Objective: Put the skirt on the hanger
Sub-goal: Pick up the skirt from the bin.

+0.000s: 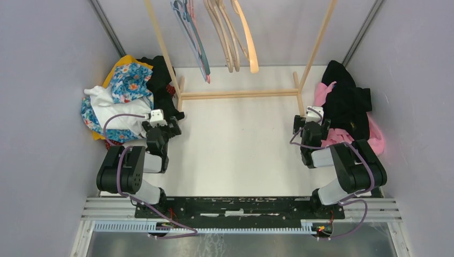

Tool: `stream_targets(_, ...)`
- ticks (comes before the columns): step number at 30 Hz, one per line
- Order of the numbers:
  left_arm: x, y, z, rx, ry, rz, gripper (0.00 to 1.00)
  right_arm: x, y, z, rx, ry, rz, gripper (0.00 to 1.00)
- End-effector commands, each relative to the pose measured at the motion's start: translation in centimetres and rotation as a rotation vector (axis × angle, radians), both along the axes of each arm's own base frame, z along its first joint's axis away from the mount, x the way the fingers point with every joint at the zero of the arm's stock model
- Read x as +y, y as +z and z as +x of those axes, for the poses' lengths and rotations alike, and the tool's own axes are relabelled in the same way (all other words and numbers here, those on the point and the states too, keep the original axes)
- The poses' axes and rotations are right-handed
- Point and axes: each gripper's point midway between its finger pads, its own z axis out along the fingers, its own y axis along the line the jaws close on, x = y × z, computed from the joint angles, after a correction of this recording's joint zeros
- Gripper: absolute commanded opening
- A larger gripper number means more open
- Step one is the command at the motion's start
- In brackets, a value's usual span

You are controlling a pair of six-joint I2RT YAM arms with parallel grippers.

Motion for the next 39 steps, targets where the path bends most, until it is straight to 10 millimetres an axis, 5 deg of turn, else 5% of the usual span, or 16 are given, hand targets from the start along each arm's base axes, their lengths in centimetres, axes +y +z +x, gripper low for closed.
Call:
stream_targets(1, 0.5, 1.4, 0.4, -0.050, 0.017, 0.046, 0.99, 0.2, 2.3, 1.4, -0.082, -0.003, 0.027, 1.00)
stream_targets(30, -0.1, 1.4, 0.4, -0.048, -0.023, 0.056, 0.99, 0.5, 3.2, 0.7, -0.138, 0.032, 0.033, 1.00)
stream_targets(39, -0.4, 3.9, -1.1, -0.130, -0.036, 0.059, 0.99, 0.0, 5.5, -0.9, -0.175, 0.002, 0.051, 1.00)
